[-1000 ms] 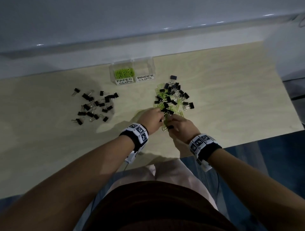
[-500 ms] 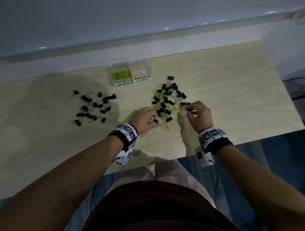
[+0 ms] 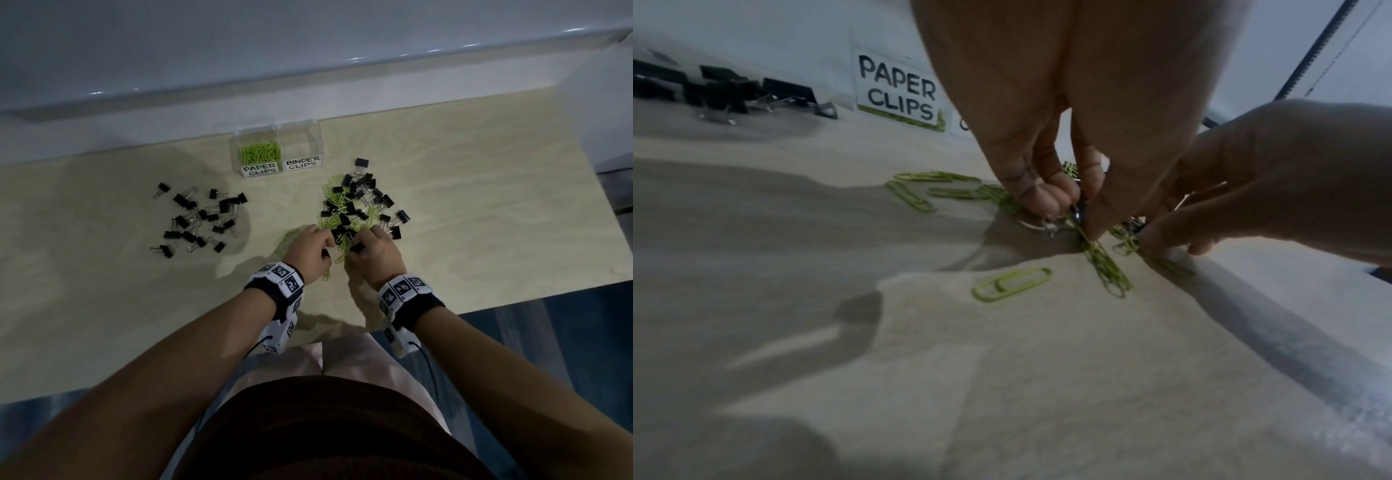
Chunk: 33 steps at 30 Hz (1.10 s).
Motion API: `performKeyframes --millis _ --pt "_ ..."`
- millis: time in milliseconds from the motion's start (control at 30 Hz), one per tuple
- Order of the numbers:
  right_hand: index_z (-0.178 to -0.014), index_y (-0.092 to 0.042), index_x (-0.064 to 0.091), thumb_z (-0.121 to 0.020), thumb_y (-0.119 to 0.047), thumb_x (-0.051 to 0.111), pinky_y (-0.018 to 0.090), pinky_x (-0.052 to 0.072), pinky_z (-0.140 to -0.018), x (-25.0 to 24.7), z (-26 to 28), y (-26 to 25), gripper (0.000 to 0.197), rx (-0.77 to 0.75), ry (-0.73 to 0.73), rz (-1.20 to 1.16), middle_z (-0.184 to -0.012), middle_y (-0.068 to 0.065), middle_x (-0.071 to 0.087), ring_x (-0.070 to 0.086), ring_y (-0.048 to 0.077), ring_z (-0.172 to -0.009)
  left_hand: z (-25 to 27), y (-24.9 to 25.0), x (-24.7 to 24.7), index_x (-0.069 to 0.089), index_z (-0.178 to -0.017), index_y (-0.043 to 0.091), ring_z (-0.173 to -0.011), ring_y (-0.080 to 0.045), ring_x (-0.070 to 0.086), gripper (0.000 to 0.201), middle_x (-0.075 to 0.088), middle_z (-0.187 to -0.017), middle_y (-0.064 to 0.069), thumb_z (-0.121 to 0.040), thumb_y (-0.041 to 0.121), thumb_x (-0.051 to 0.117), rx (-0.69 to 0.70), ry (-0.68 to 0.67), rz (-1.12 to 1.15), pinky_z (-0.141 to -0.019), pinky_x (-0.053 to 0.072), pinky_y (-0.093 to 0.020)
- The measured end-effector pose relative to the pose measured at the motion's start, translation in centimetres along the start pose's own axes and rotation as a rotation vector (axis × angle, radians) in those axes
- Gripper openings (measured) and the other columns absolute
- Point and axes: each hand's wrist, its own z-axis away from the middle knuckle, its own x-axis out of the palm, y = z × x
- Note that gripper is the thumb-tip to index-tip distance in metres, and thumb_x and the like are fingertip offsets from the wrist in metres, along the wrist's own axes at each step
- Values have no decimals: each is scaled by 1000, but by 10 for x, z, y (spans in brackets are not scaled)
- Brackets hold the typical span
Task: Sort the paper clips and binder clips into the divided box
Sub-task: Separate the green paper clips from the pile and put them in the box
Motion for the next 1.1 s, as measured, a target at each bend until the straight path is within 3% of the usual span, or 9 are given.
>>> performKeyframes --millis 200,333,400,500,633,767,867,967,1100 --pt "-87 -5 60 -74 -9 66 31 49 -61 -19 -1 8 15 -58 72 -49 -88 10 57 54 25 -74 2 -2 -3 63 -97 7 -83 -22 59 24 63 -91 -9 -78 -6 57 46 -64 112 -76 54 -36" --pt "-94 -8 61 -78 -11 66 32 54 -71 -42 -8 29 17 12 226 -19 -93 6 60 58 21 -79 5 -7 -18 63 -98 13 -83 -10 59 19 63 -94 3 -83 1 61 27 38 229 -74 49 -16" --pt "-96 -9 61 -77 -11 67 40 53 -73 -48 -12 38 20 50 237 50 -95 9 60 57 26 -84 3 -17 -32 62 -98 14 -85 -8 59 17 62 -97 4 -85 4 61 10 155 231 -77 48 -16" --pt "-99 -13 62 -78 -14 65 43 48 -79 -50 -17 39 22 49 178 178 -98 9 58 54 28 -89 -4 -45 -51 61 -102 11 -88 -16 62 18 65 -101 -5 -86 3 61 -76 308 178 -78 50 -23" --pt "-99 -24 65 -80 -13 64 45 45 -85 -47 -22 18 22 -166 6 253 -101 1 58 51 21 -92 -13 -72 -66 60 -109 10 -100 -28 56 24 58 -110 -13 -85 6 59 -167 277 -69 -91 44 -35" --pt "-111 -30 64 -82 -21 62 49 39 -93 -44 -28 -2 31 -223 -226 366 -111 2 53 46 24 -105 -13 -48 -55 64 -106 12 -106 -29 48 25 56 -111 -9 -81 16 67 -50 295 -212 -94 41 -41" --pt "-107 -27 65 -80 -26 63 50 41 -88 -42 -30 -1 27 -227 -254 400 -109 4 52 46 25 -104 -11 -16 -29 61 -107 17 -105 -21 47 23 56 -111 0 -86 24 60 71 151 -173 -94 37 -36" --pt "-92 -20 67 -77 -22 66 46 43 -77 -37 -29 7 15 -263 -203 427 -101 5 57 51 28 -93 -16 4 -4 59 -111 17 -108 -21 49 29 57 -114 0 -85 30 62 103 68 -186 -96 35 -34" --pt "-81 -17 65 -77 -30 45 38 40 -71 -32 -26 15 24 -314 -191 438 -92 1 61 54 26 -83 -25 10 9 60 -109 13 -107 -23 49 30 58 -112 -4 -84 29 64 48 74 -175 -94 37 -34"
